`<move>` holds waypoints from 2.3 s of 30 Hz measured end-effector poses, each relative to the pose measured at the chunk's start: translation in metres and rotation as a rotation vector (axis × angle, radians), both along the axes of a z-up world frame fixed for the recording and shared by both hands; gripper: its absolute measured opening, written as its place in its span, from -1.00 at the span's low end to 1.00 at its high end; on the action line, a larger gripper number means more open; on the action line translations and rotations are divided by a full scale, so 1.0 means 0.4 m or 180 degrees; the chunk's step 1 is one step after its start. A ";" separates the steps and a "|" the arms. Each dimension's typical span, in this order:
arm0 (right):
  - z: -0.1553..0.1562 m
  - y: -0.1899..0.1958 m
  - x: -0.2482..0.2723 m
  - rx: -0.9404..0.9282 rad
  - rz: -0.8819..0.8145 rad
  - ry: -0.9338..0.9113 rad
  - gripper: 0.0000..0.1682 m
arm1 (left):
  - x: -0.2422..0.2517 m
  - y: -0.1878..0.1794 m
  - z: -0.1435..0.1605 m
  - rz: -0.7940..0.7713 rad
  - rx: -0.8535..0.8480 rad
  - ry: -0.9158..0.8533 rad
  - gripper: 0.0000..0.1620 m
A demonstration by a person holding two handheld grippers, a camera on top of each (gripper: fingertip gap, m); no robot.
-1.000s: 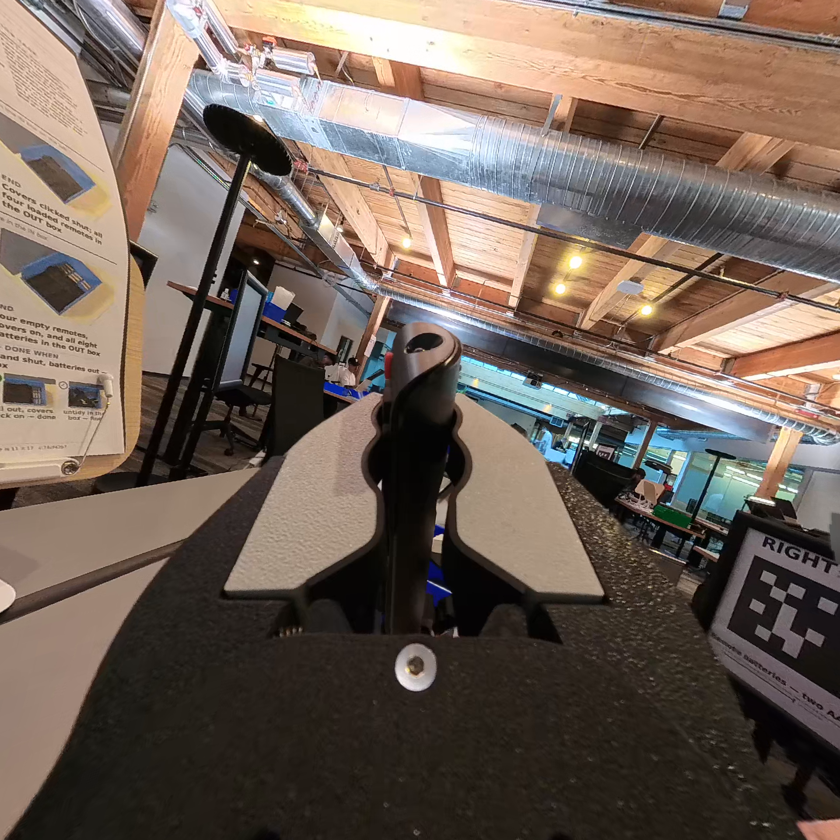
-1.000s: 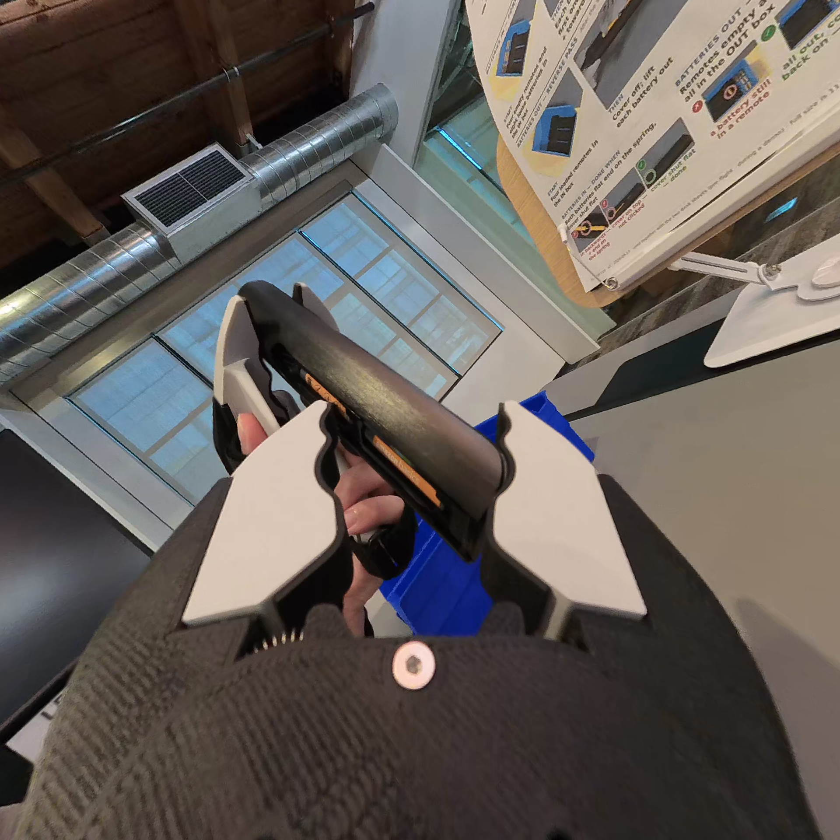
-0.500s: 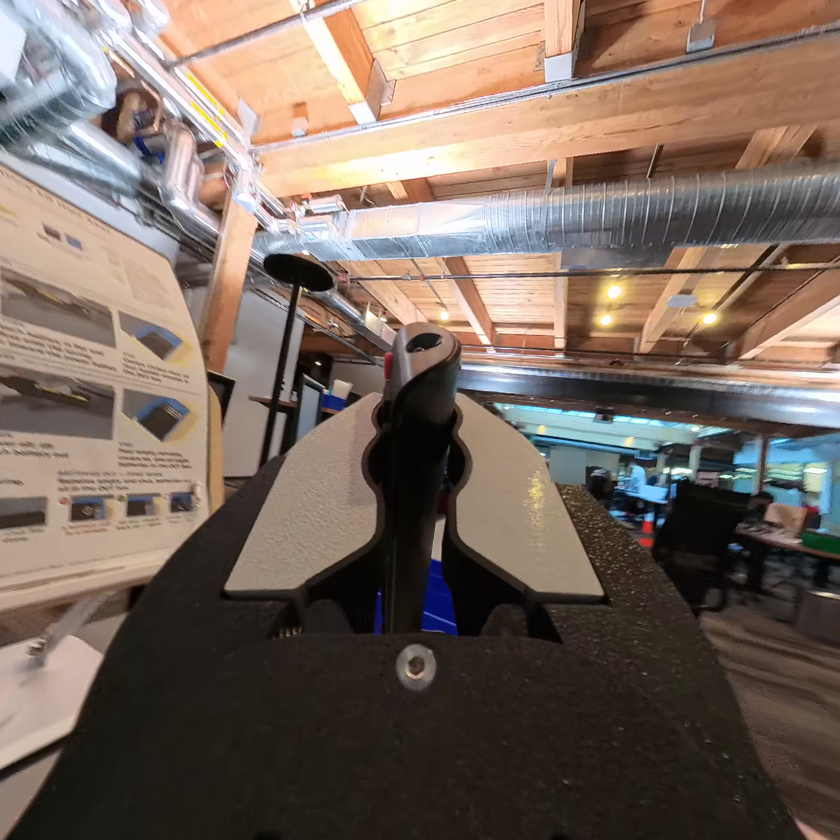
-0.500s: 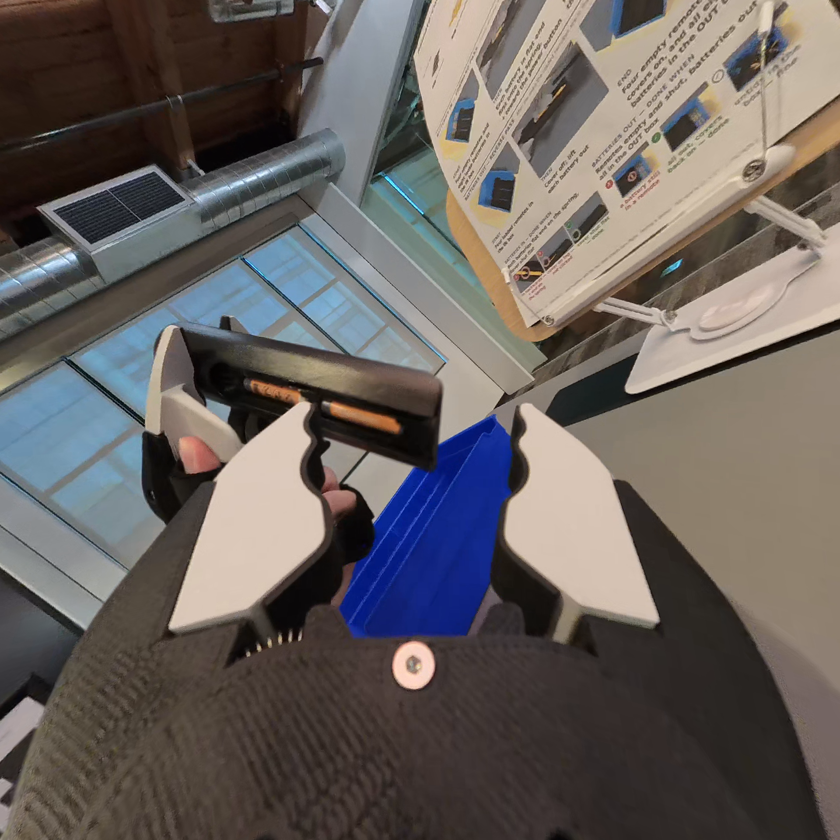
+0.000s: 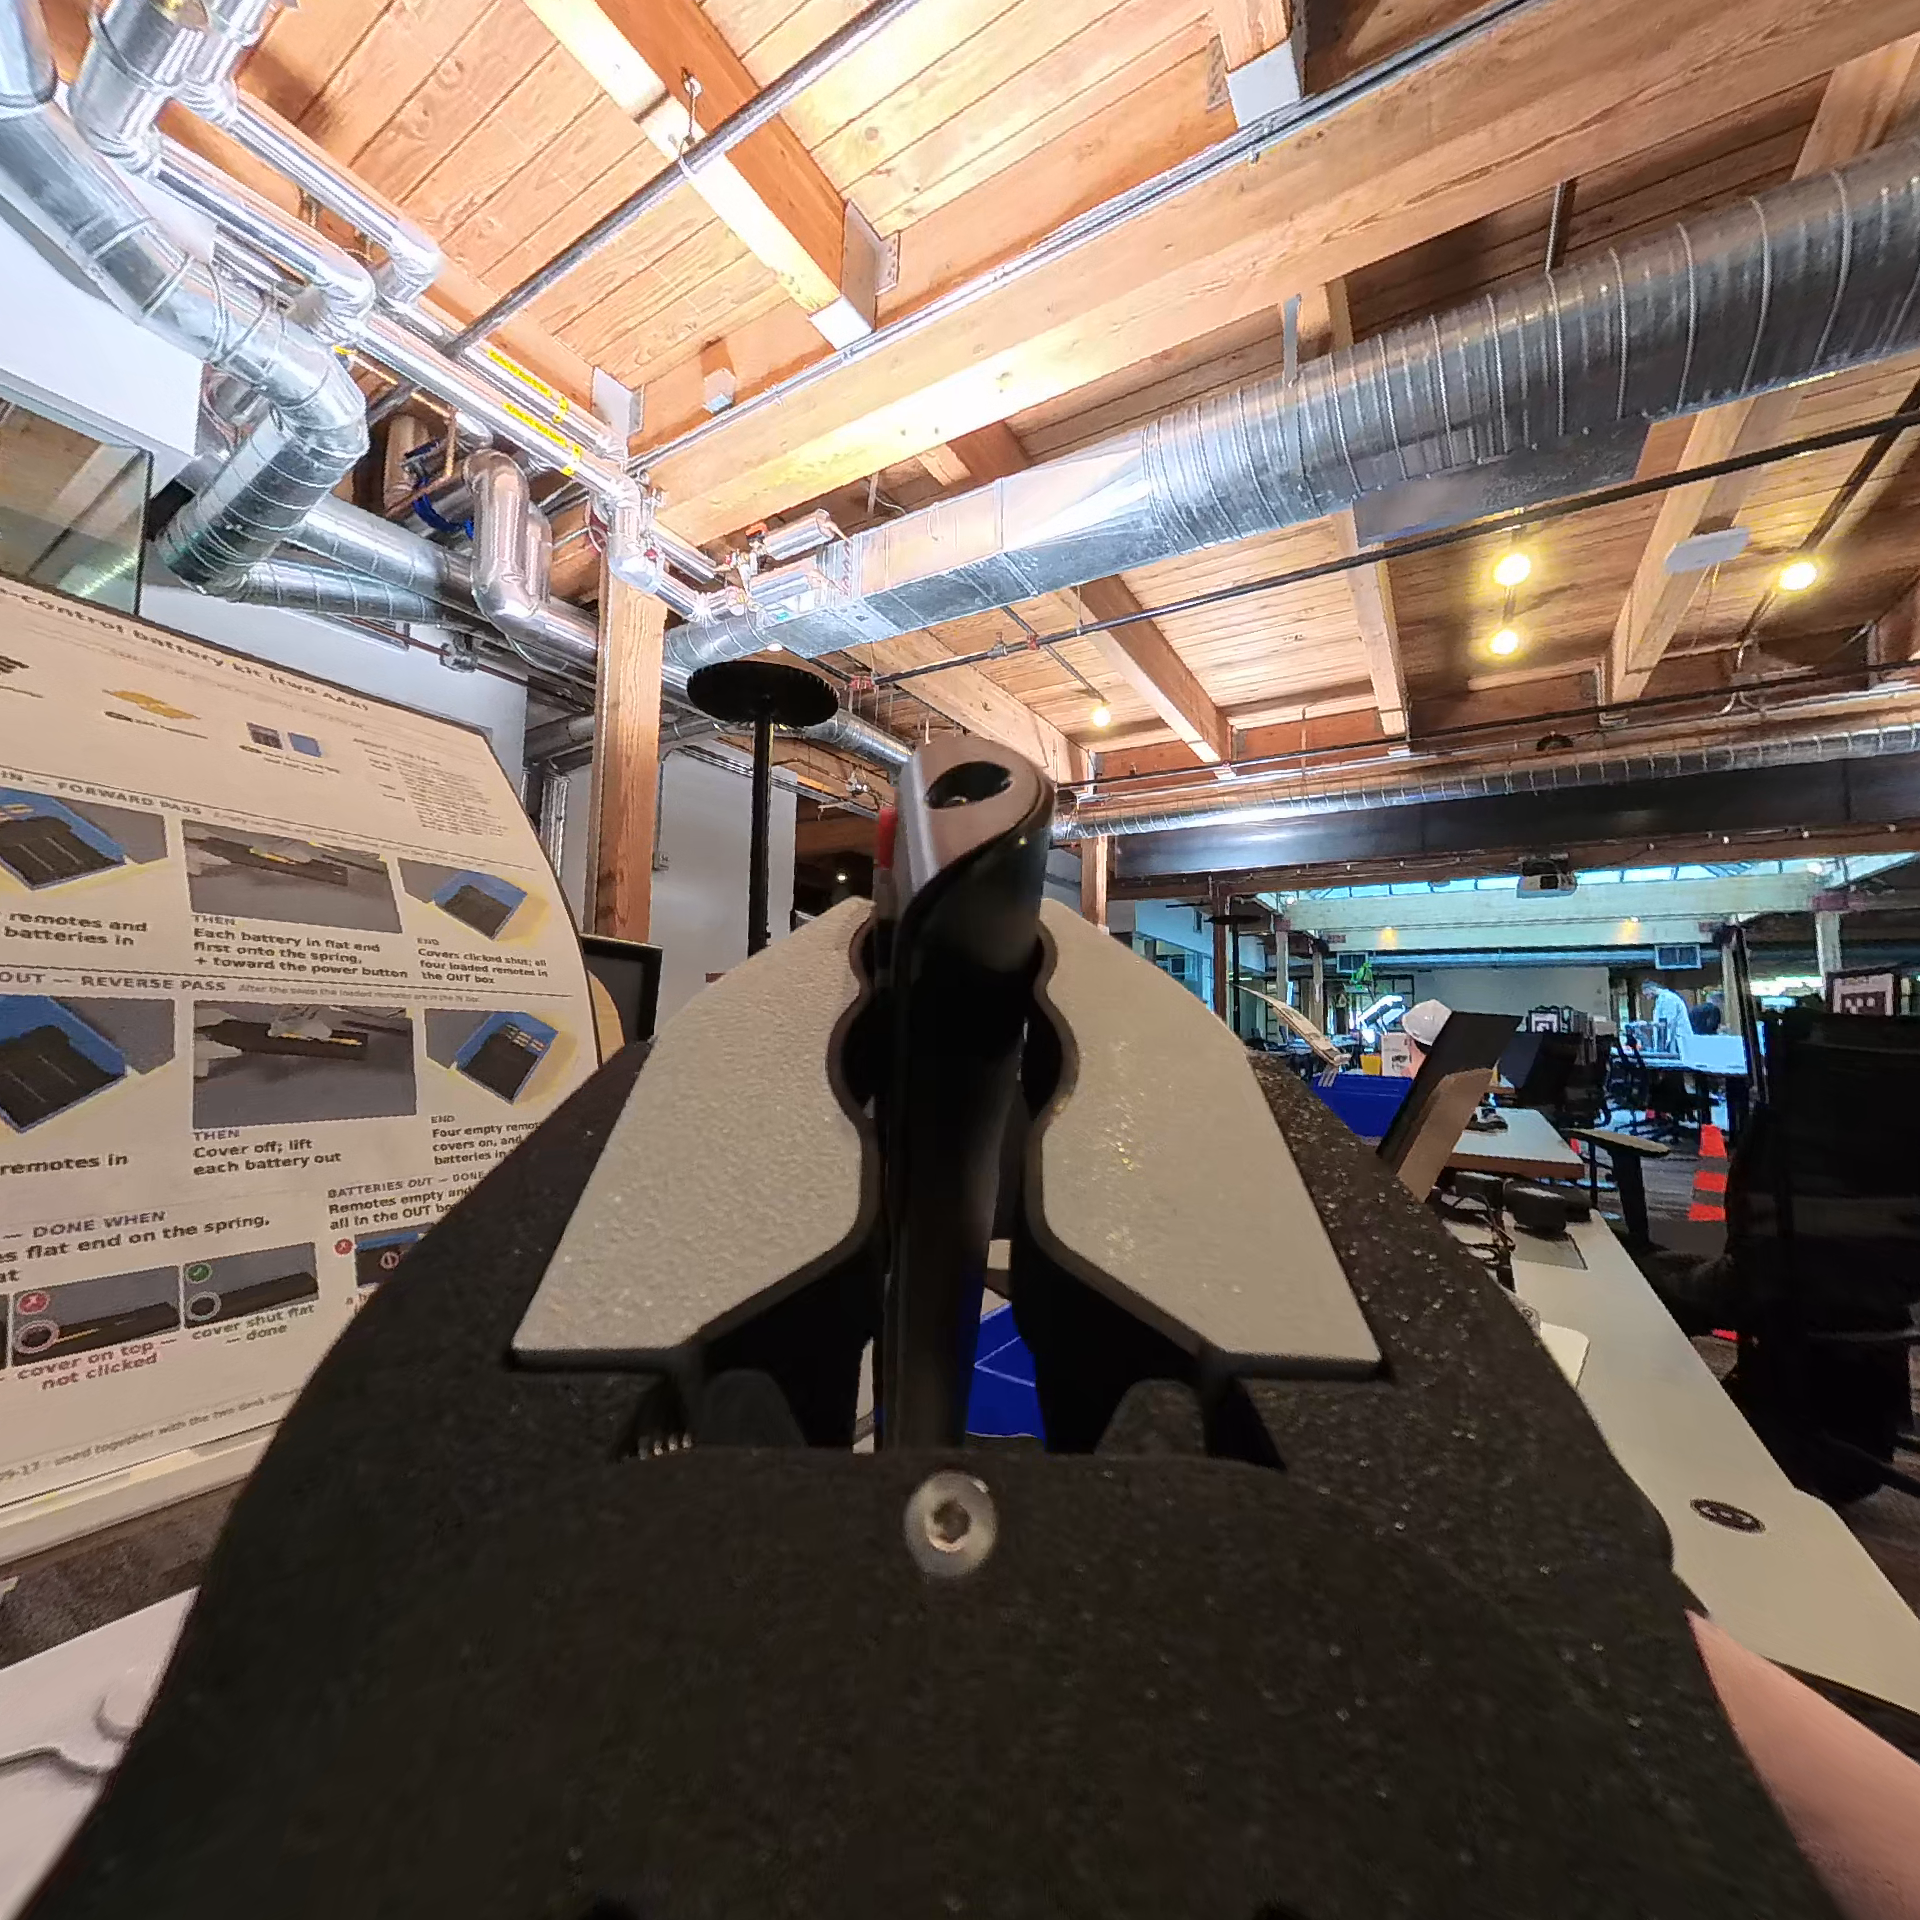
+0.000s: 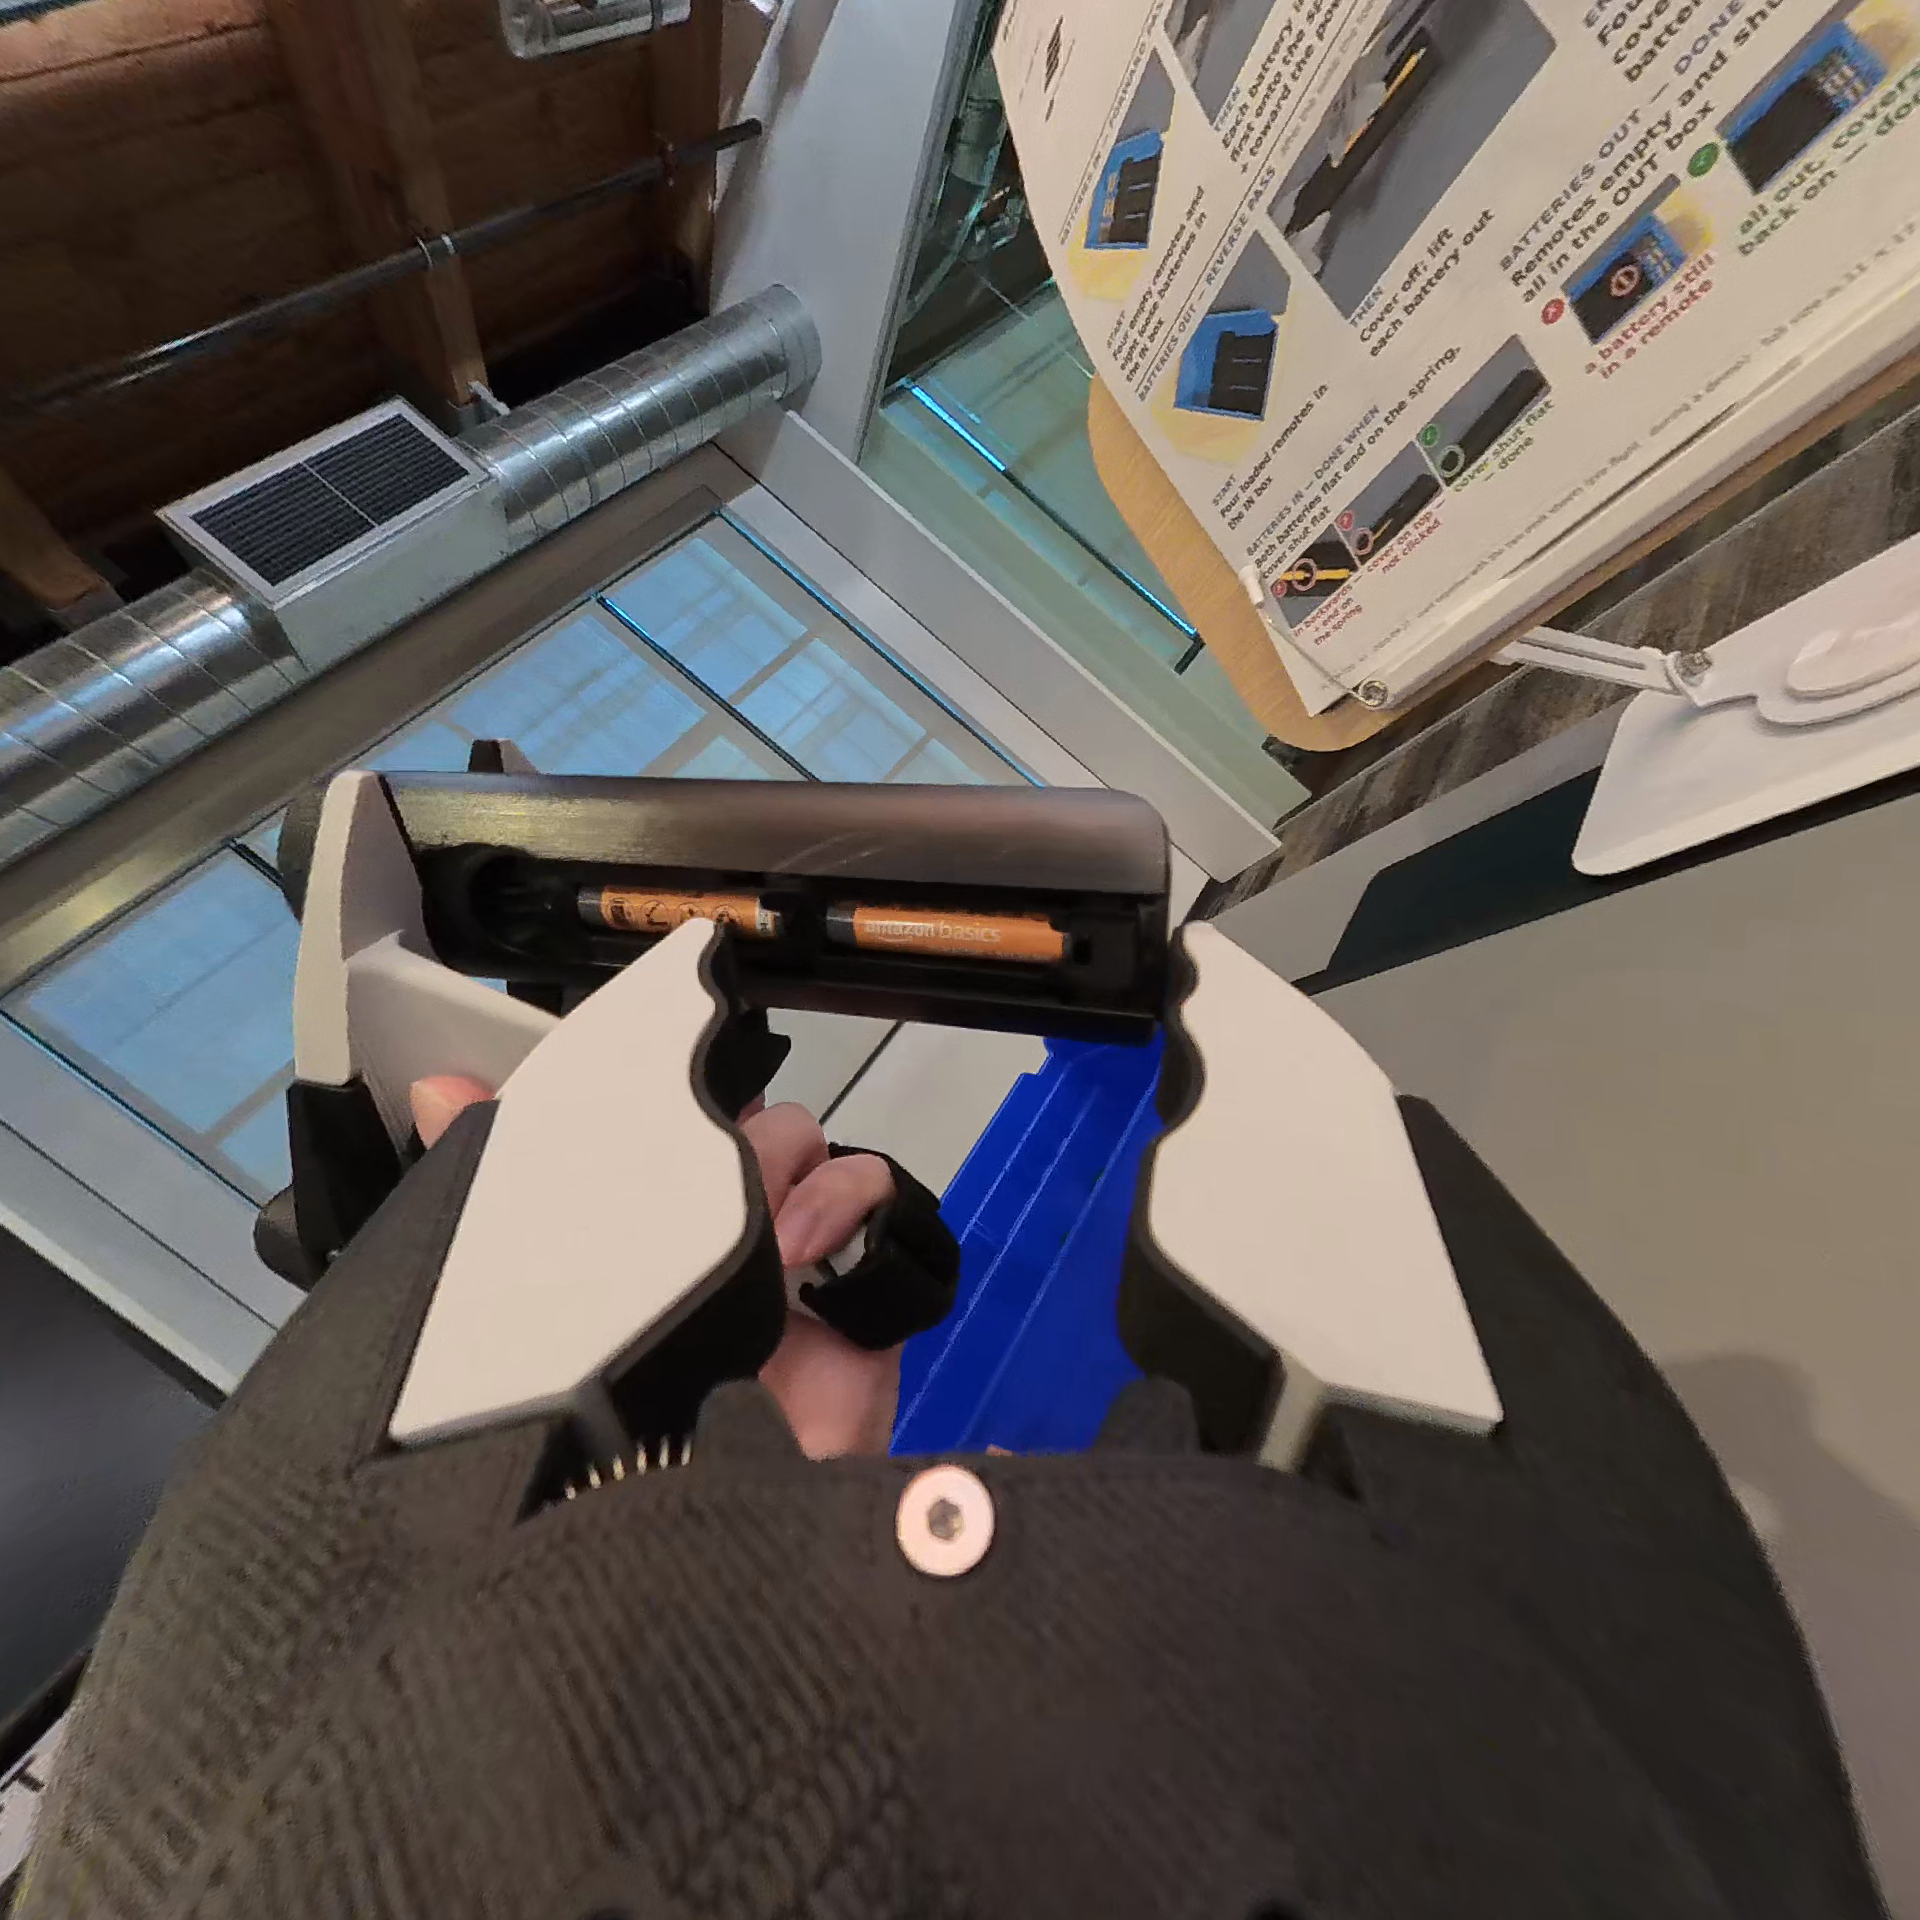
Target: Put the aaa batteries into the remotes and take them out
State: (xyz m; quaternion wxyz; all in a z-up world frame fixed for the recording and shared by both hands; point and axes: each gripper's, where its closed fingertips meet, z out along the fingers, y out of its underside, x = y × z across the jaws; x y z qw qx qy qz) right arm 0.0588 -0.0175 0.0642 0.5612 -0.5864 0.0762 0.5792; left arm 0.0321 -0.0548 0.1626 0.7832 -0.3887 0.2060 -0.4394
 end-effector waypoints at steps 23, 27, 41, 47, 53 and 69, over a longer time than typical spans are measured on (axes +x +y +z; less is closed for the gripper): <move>0.010 -0.016 -0.001 0.0011 0.0346 0.0024 -0.02 | 0.023 -0.036 0.006 0.0057 0.0279 0.0207 -0.71; 0.011 -0.018 0.007 0.0062 0.0294 -0.0037 -0.03 | 0.028 -0.043 0.005 -0.0120 0.0289 0.0159 -0.71; 0.004 -0.018 0.026 0.0105 0.0350 0.0000 -0.16 | 0.034 -0.046 0.004 -0.0273 0.0226 0.0093 -0.70; 0.001 -0.016 0.034 0.0131 0.0360 0.0067 -0.24 | 0.034 -0.046 0.004 -0.0272 0.0230 0.0090 -0.71; -0.006 -0.013 0.032 0.0088 0.0353 0.0064 -0.24 | 0.033 -0.037 0.001 -0.0247 0.0188 0.0101 -0.71; -0.009 -0.014 0.023 0.0032 0.0364 0.0061 -0.10 | 0.039 -0.028 -0.005 -0.0246 0.0114 0.0111 -0.71</move>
